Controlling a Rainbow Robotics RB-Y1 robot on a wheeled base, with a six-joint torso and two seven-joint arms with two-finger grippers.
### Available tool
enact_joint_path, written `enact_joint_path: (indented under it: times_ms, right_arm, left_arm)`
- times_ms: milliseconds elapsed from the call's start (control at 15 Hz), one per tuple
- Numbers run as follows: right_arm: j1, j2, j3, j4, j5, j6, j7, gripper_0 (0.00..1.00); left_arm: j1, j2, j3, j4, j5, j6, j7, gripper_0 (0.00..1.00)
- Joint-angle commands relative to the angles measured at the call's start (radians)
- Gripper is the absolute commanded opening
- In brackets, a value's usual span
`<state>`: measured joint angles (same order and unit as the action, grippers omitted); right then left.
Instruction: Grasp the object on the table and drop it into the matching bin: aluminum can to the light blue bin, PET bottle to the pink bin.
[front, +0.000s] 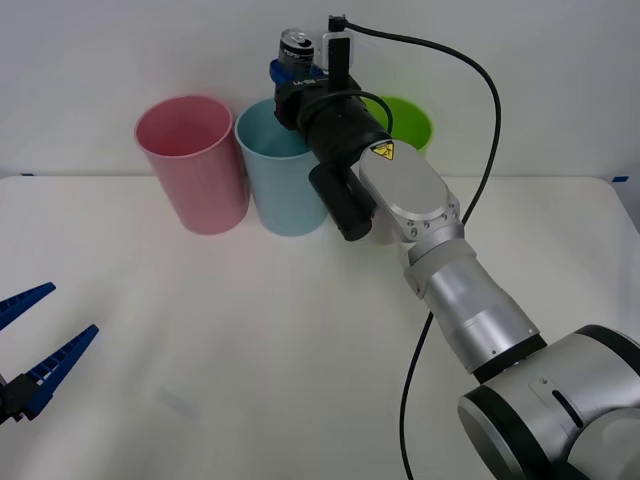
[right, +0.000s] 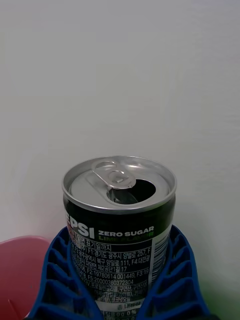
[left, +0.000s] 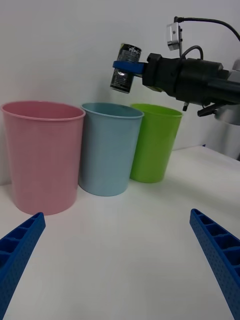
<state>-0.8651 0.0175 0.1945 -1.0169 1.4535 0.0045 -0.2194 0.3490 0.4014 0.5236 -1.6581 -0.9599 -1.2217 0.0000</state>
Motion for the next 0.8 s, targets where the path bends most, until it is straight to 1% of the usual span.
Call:
enact_joint_path:
  times_ms: [67, 133, 200, 267, 333, 667, 800]
  right_arm:
    - [0.001, 0.000, 0.003, 0.000, -0.001, -0.001, 0.000, 0.00]
    - [0.001, 0.000, 0.003, 0.000, -0.001, -0.001, 0.000, 0.00]
    - [0.001, 0.000, 0.003, 0.000, -0.001, -0.001, 0.000, 0.16]
    - [0.001, 0.000, 0.003, 0.000, -0.001, -0.001, 0.000, 0.85]
    - [0.001, 0.000, 0.002, 0.000, -0.001, -0.001, 0.000, 1.00]
    - [0.008, 0.000, 0.002, -0.002, -0.004, -0.011, 0.000, 1.00]
    - [0.031, 0.000, 0.005, -0.032, -0.004, -0.020, 0.002, 1.00]
  left_arm:
    - [0.000, 0.000, 0.000, 0.000, 0.000, 0.000, 0.000, 1.00]
    - [0.000, 0.000, 0.000, 0.000, 0.000, 0.000, 0.000, 1.00]
    - [0.000, 0.000, 0.000, 0.000, 0.000, 0.000, 0.000, 1.00]
    - [0.000, 0.000, 0.000, 0.000, 0.000, 0.000, 0.000, 1.00]
    - [0.000, 0.000, 0.000, 0.000, 0.000, 0.000, 0.000, 1.00]
    - [0.000, 0.000, 0.000, 0.000, 0.000, 0.000, 0.000, 1.00]
    - [0.000, 0.000, 0.000, 0.000, 0.000, 0.000, 0.000, 1.00]
